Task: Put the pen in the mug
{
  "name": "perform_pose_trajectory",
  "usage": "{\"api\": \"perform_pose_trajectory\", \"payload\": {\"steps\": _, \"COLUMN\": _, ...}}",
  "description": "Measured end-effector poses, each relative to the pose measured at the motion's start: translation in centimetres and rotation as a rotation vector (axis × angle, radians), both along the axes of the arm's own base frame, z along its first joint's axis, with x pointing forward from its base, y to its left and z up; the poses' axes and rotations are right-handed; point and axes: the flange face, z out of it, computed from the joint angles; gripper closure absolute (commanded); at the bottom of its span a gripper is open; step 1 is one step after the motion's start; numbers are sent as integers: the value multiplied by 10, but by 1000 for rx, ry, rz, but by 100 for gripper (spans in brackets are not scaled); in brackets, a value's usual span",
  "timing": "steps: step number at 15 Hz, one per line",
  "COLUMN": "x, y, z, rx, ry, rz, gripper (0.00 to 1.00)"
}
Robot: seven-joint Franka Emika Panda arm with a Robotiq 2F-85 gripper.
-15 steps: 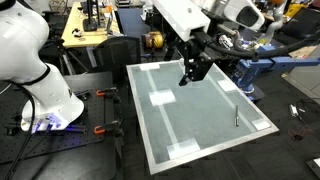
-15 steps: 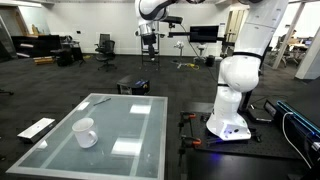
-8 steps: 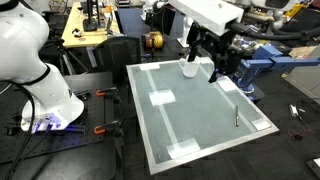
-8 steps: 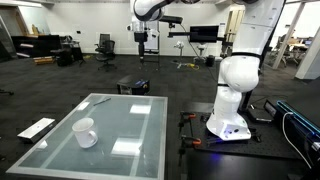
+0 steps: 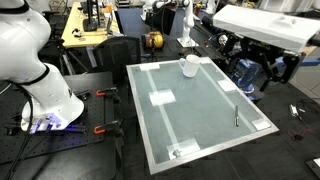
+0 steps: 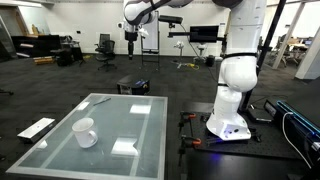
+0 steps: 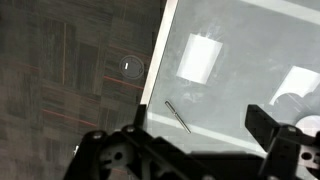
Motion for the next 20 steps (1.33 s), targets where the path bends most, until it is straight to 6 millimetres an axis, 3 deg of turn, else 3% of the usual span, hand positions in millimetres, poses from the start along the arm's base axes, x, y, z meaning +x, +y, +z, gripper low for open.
{"api": "perform_pose_trajectory", "payload": {"steps": 4, "x": 33, "y": -1, "z": -18, "rx": 14, "ry": -26, "rz": 79, "gripper": 0}}
{"api": "perform_pose_trajectory", "payload": {"steps": 12, "x": 91, "y": 19, "z": -68, "rx": 33, "ry": 6, "rz": 151, "gripper": 0}}
{"api": "perform_pose_trajectory", "payload": {"steps": 14, "x": 97, "y": 19, "z": -76, "rx": 33, "ry": 12, "rz": 154, "gripper": 0}}
{"api": "perform_pose_trajectory", "payload": {"steps": 20, "x": 98, "y": 16, "z": -74, "rx": 31, "ry": 6, "rz": 148, "gripper": 0}}
